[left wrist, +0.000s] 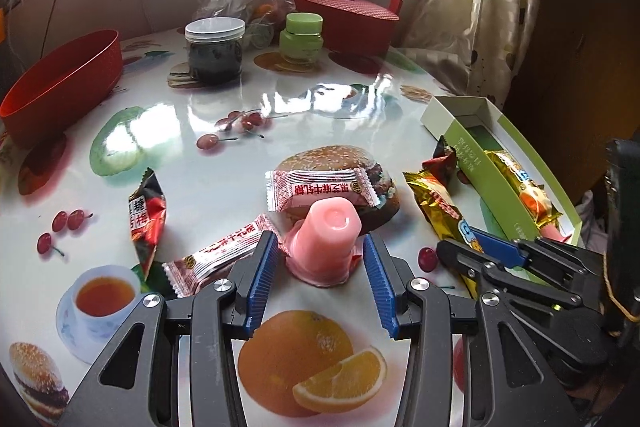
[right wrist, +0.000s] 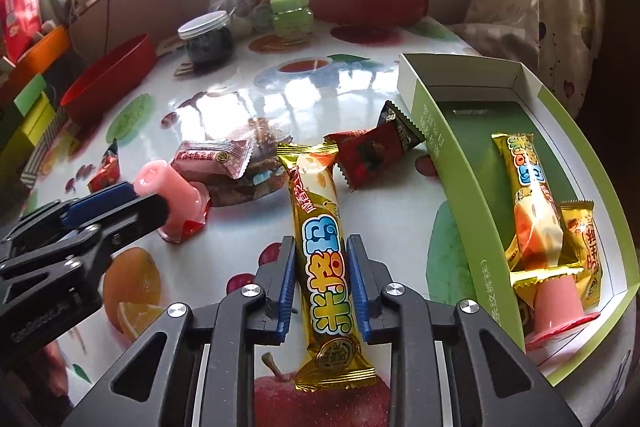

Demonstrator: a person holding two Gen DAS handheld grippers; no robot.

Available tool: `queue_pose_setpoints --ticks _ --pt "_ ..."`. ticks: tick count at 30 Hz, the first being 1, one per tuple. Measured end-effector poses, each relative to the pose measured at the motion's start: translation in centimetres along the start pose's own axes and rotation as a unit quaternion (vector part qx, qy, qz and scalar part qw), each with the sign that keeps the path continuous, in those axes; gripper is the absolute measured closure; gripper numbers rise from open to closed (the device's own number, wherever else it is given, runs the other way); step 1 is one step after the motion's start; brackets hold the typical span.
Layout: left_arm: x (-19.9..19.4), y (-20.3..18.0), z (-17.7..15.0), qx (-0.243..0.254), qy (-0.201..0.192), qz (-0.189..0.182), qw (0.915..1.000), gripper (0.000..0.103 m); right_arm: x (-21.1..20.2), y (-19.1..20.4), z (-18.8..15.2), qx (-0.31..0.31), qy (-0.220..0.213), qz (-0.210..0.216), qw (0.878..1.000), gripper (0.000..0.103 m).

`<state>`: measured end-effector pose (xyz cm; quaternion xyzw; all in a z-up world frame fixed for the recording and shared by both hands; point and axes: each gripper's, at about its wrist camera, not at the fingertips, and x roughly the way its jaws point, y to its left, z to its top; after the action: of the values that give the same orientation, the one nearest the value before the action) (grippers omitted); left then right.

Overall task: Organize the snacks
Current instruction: 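Grasp a long yellow wafer bar with the right gripper while the left grasps a pink jelly cup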

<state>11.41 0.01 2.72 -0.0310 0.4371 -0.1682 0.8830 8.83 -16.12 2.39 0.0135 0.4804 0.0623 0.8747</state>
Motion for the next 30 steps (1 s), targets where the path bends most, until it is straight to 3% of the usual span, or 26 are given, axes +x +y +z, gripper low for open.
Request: queue_pose_setpoints --ticks 21,24,30 --pt "2.5 -0.4 0.8 0.003 0.003 0.038 0.9993 0.058 -0.5 -1.1 -0.5 0.014 -0.005 0.022 1.000 0.081" --pt "2.3 -0.6 0.7 0.009 0.000 0.040 0.9992 0.069 -0.4 -1.2 -0.5 0.013 -0.006 0.023 1.000 0.081" --pt "2.2 -0.7 0.7 0.012 -0.003 0.047 0.9988 0.071 -0.5 -1.2 -0.5 0.014 -0.006 0.021 1.000 0.081"
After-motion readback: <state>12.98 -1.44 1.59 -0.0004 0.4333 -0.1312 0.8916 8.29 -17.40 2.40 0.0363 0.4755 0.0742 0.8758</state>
